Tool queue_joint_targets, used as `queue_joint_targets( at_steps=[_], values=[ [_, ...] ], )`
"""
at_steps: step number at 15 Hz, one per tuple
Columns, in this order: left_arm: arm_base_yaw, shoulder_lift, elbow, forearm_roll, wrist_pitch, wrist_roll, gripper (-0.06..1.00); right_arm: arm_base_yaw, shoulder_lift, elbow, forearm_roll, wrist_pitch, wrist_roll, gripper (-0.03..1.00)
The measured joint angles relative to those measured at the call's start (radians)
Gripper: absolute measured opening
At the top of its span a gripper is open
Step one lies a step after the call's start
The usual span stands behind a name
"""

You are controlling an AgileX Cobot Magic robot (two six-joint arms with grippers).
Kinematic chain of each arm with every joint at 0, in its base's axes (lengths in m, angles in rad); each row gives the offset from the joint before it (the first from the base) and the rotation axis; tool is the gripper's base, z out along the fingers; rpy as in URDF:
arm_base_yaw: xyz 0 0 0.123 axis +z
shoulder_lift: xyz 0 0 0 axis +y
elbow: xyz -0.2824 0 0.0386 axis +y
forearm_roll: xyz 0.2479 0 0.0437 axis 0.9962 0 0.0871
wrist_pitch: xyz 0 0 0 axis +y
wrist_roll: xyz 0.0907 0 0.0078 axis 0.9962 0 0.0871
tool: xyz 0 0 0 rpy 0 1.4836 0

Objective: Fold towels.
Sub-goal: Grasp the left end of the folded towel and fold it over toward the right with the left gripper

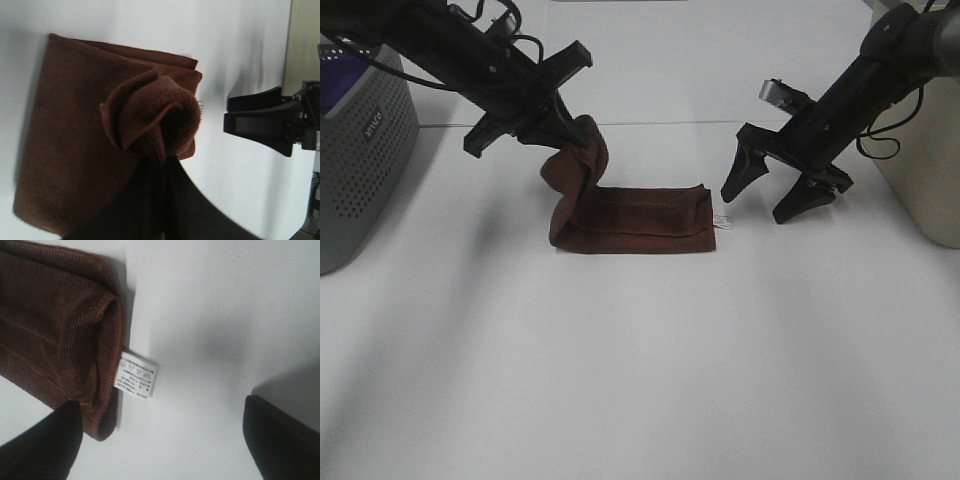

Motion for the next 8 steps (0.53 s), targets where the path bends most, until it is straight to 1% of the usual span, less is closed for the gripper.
queue_joint_targets(
  at_steps=[2,4,5,6,7,8],
  values=[
    [-0.038,0.042,-0.023,-0.042,-0.04,0.003,0.04,0.0,0.0,0.0,0.0,0.0,0.003,0.82],
    [-0.081,0.085,-0.046,-0.055,-0.092,0.003,0.04,0.0,0.0,0.0,0.001,0.0,0.005,0.82],
    [-0.081,0.085,-0.046,-0.055,-0.092,0.003,0.04,0.0,0.0,0.0,0.001,0.0,0.005,0.82],
    [-0.115,0.124,-0.058,-0.09,-0.138,-0.003,0.07,0.0,0.0,0.0,0.001,0.0,0.005,0.82],
    [-0.126,0.138,-0.06,-0.104,-0.167,-0.008,0.12,0.0,0.0,0.0,0.001,0.0,0.005,0.82],
    [-0.126,0.138,-0.06,-0.104,-0.167,-0.008,0.12,0.0,0.0,0.0,0.001,0.0,0.005,0.82]
  ],
)
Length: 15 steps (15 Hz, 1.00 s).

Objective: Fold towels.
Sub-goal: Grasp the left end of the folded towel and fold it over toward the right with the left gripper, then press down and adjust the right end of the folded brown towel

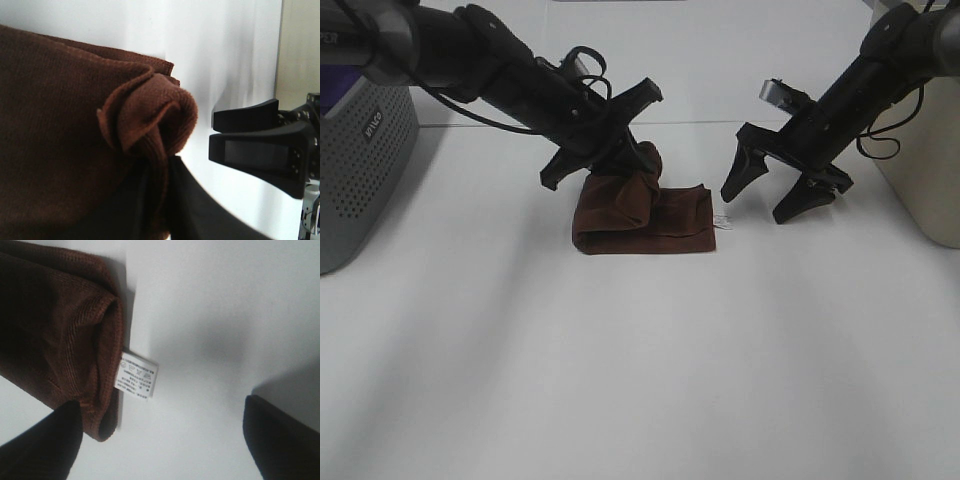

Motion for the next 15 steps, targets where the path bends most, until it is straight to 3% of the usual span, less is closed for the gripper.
queue_joint_targets(
  at_steps=[1,2,4,6,8,11,15],
  values=[
    [-0.017,0.022,0.0,-0.031,-0.047,-0.008,0.37,0.0,0.0,0.0,0.001,0.0,0.0,0.82],
    [-0.023,0.026,0.0,-0.067,-0.06,-0.008,0.5,0.0,0.0,0.0,0.001,0.0,0.0,0.82],
    [-0.026,0.03,0.0,-0.15,-0.076,0.001,0.65,0.0,0.0,0.0,0.002,0.0,0.0,0.82],
    [-0.023,0.03,-0.011,-0.21,-0.079,0.066,0.68,0.0,0.0,0.0,0.003,0.0,0.0,0.82],
    [0.004,0.03,-0.04,-0.22,-0.06,0.171,0.68,0.0,-0.003,0.0,0.014,0.012,0.0,0.82],
    [0.101,0.031,-0.078,-0.218,-0.018,0.301,0.68,0.0,-0.063,0.0,0.063,0.022,-0.016,0.82],
    [0.192,0.031,-0.079,-0.178,0.028,0.317,0.68,0.006,-0.093,0.0,0.388,0.102,-0.136,0.82]
  ],
)
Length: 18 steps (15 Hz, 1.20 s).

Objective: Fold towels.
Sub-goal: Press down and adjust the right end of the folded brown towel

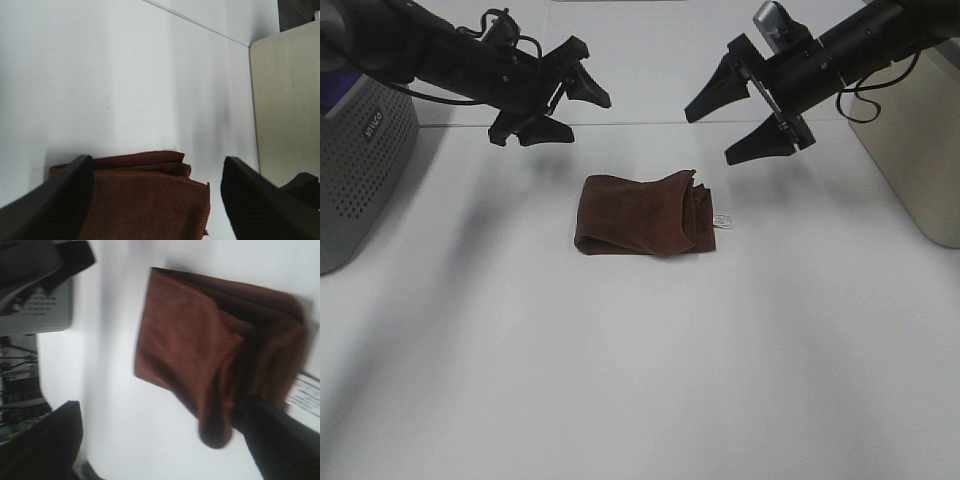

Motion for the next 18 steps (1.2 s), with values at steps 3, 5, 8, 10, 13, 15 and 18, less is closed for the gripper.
queue_joint_targets(
  at_steps=[3,5,8,10,13,15,18],
  values=[
    [0.027,0.0,0.0,0.007,0.002,0.001,0.68,0.044,0.05,0.0,0.189,0.009,-0.106,0.82],
    [0.028,0.0,0.0,0.008,0.006,0.001,0.68,0.075,0.105,0.0,0.207,0.017,-0.149,0.82],
    [0.029,0.0,0.0,0.008,0.01,0.002,0.68,0.073,0.195,0.0,0.266,0.016,-0.216,0.82],
    [0.029,0.0,0.0,0.008,0.018,0.002,0.68,0.069,0.231,0.0,0.267,0.014,-0.23,0.82],
    [0.029,0.0,0.0,0.012,0.026,0.002,0.68,0.03,0.235,0.0,0.278,-0.011,-0.233,0.82],
    [0.029,0.0,0.0,0.016,0.027,0.002,0.68,-0.003,0.235,0.0,0.264,-0.036,-0.221,0.81],
    [0.029,0.0,0.0,0.022,0.032,0.002,0.68,-0.008,0.235,0.0,0.221,-0.054,-0.214,0.81]
  ],
)
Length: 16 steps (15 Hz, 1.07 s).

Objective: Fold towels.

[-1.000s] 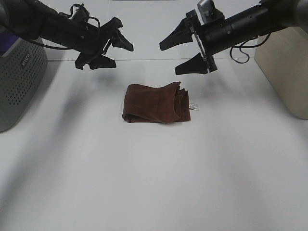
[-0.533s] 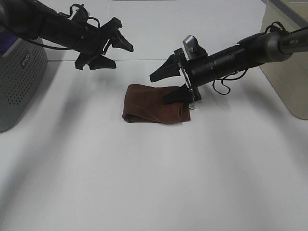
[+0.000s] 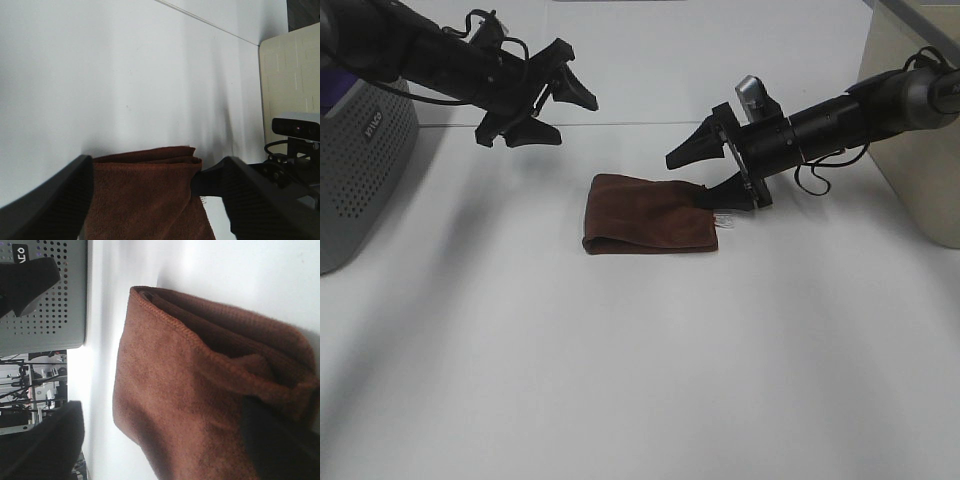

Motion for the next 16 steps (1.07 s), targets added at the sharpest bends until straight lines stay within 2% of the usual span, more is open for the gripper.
queue_joint_targets(
  at_steps=[2,3,6,7,8,9,11,13,16],
  values=[
    [0.0,0.0,0.0,0.027,0.027,0.0,0.68,0.0,-0.006,0.0,-0.022,0.001,0.0,0.81],
    [0.0,-0.002,-0.001,0.068,0.04,0.0,0.68,0.0,-0.021,0.0,-0.057,0.002,0.0,0.81],
    [0.0,-0.068,-0.001,0.238,0.082,-0.009,0.68,0.0,-0.136,0.0,-0.181,0.002,0.035,0.81],
    [0.0,-0.104,-0.002,0.299,0.095,-0.012,0.68,0.0,-0.181,0.0,-0.213,0.003,0.065,0.81],
    [0.0,-0.191,-0.005,0.396,0.129,-0.013,0.68,0.0,-0.272,0.0,-0.286,0.018,0.128,0.81],
    [0.0,-0.243,-0.006,0.444,0.155,-0.013,0.68,0.0,-0.317,0.0,-0.339,0.037,0.166,0.81],
    [0.0,-0.342,-0.006,0.529,0.24,-0.016,0.66,0.001,-0.412,0.0,-0.433,0.06,0.247,0.81],
    [0.0,-0.44,-0.006,0.579,0.344,-0.049,0.66,0.001,-0.495,0.0,-0.533,0.063,0.331,0.81],
    [0.0,-0.551,-0.006,0.667,0.485,-0.133,0.66,0.001,-0.606,0.029,-0.594,0.065,0.395,0.81]
  ],
)
